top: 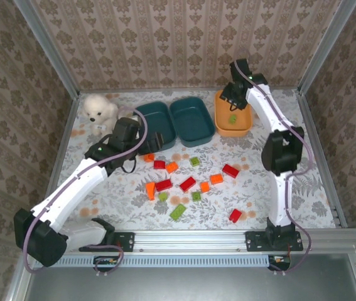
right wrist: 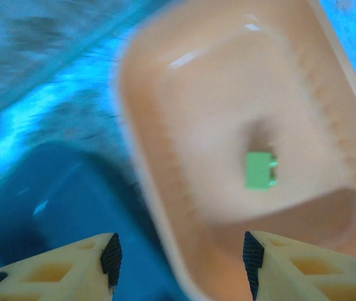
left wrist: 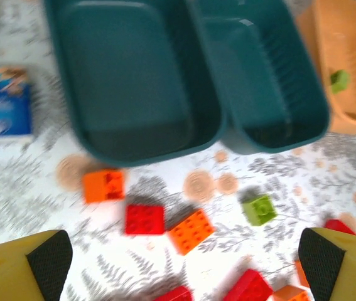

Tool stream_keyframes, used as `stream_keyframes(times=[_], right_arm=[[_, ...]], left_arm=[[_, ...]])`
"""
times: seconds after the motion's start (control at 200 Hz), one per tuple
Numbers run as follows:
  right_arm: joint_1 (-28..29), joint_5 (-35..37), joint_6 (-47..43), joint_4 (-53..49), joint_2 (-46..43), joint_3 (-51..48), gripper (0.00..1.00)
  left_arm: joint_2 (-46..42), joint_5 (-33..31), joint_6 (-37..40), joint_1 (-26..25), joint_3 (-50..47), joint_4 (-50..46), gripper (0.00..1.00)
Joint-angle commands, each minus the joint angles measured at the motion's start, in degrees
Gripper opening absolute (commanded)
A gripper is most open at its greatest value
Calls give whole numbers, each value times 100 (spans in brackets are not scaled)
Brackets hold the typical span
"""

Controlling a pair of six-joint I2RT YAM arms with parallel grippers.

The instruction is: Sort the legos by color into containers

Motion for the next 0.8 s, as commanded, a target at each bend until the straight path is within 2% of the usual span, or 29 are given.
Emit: stream_keyframes(times=[0.0, 0.065, 0.15, 0.27, 0.4, 0.525, 0.795], right_arm=[[656, -3, -823, 1295, -1572, -1158, 58], [859, -407, -834, 1783, -2164, -2066, 62], [1111, -965, -745, 2222, -2730, -3040, 65], [1590, -1308, -875, 2646, -3477, -4224, 67], [1837, -1815, -762, 3391, -4009, -5449, 70], [1880, -2054, -712, 3634, -4437, -5949, 70], [1880, -2012, -747, 3349, -4555, -5884, 70]], left_arm=[[-298, -296, -799, 212, -511, -531, 95], [-384, -176, -832, 318, -857, -238, 94], [-245, -141, -421, 365, -1132, 66, 91], [496, 15, 542, 373, -1016, 297, 88], [1284, 11, 1081, 423, -748, 425, 88], [1803, 8, 1273, 428, -636, 722, 87], [2508, -78, 1355, 436, -379, 1002, 77]])
